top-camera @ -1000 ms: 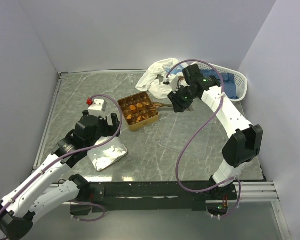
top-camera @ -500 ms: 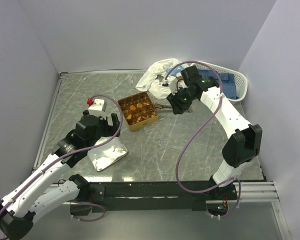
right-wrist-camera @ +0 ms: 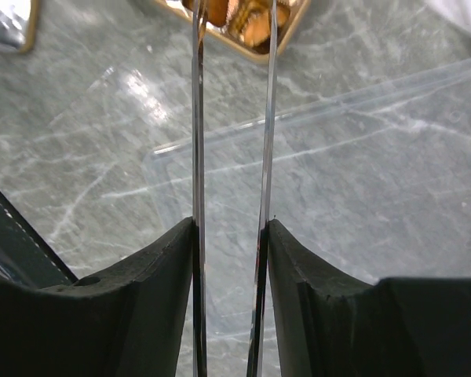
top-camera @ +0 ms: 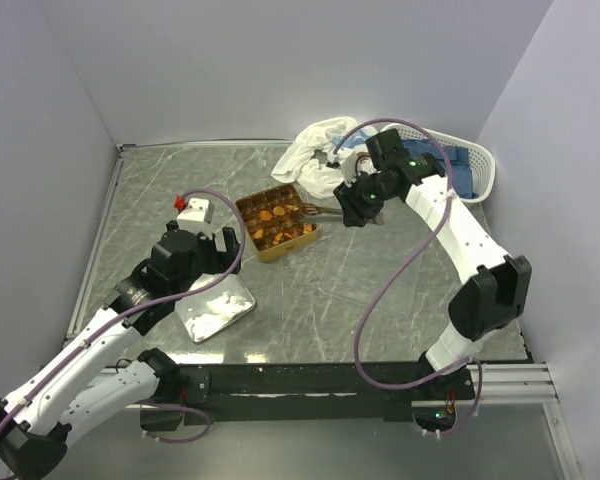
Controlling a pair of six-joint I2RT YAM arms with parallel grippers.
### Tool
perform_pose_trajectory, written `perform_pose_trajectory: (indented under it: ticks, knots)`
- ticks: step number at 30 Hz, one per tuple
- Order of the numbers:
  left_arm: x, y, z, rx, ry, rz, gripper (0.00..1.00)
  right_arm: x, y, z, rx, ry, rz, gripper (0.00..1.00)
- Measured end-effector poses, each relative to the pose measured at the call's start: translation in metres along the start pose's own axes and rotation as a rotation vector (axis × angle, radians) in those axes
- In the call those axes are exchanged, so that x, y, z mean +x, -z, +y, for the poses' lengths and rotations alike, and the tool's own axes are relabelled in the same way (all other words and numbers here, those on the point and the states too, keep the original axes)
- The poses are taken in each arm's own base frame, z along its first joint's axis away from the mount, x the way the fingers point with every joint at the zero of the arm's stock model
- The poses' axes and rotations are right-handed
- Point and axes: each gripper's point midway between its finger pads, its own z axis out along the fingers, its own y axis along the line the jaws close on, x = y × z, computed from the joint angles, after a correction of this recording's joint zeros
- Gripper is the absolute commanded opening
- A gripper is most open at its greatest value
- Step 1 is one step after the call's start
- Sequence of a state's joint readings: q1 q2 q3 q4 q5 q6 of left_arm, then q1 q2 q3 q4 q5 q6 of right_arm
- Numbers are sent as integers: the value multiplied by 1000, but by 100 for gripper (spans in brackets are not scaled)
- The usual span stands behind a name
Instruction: Pack the cookies
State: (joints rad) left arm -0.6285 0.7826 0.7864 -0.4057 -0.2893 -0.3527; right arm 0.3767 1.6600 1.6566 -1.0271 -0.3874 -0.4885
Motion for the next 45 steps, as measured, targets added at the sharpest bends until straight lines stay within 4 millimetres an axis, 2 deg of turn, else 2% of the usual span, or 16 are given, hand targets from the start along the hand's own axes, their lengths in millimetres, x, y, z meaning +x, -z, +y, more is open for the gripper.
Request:
perform_pose_trajectory:
  ticks: [5,8,10,13,15,21,24,26,31,37,39,41,42,45]
  knots:
    - [2,-2,7,-19,13,2,96,-3,36,7,22,-23,-125,45]
    - [-1,-1,14,-33,42,-12,96,10,69,-1,79,-92,-229,43]
    - [-6,1,17,-36,79,-31,96,28,92,-16,163,-176,-300,40]
    - [-9,3,18,-30,128,-50,96,66,115,-39,307,-321,-381,39]
    - [-10,4,17,-20,144,-53,96,105,126,-53,423,-438,-413,39]
    - [-8,4,12,4,160,-46,96,211,139,-76,662,-715,-354,39]
    - [-7,4,10,19,163,-37,97,256,135,-87,720,-800,-278,39]
    - [-6,2,7,31,167,-29,96,277,127,-88,729,-824,-226,40]
    - [3,-4,3,44,193,5,96,316,91,-88,704,-821,-123,55]
    - [34,-10,2,27,328,83,97,361,52,-84,650,-817,18,63]
    - [48,-12,4,9,385,114,97,373,42,-80,622,-809,63,66]
    - [60,-11,6,-14,441,144,96,376,39,-79,611,-791,78,71]
    - [64,-11,7,-26,471,155,97,376,40,-80,613,-776,79,82]
    - [69,-9,10,-72,552,168,98,370,49,-81,638,-737,67,100]
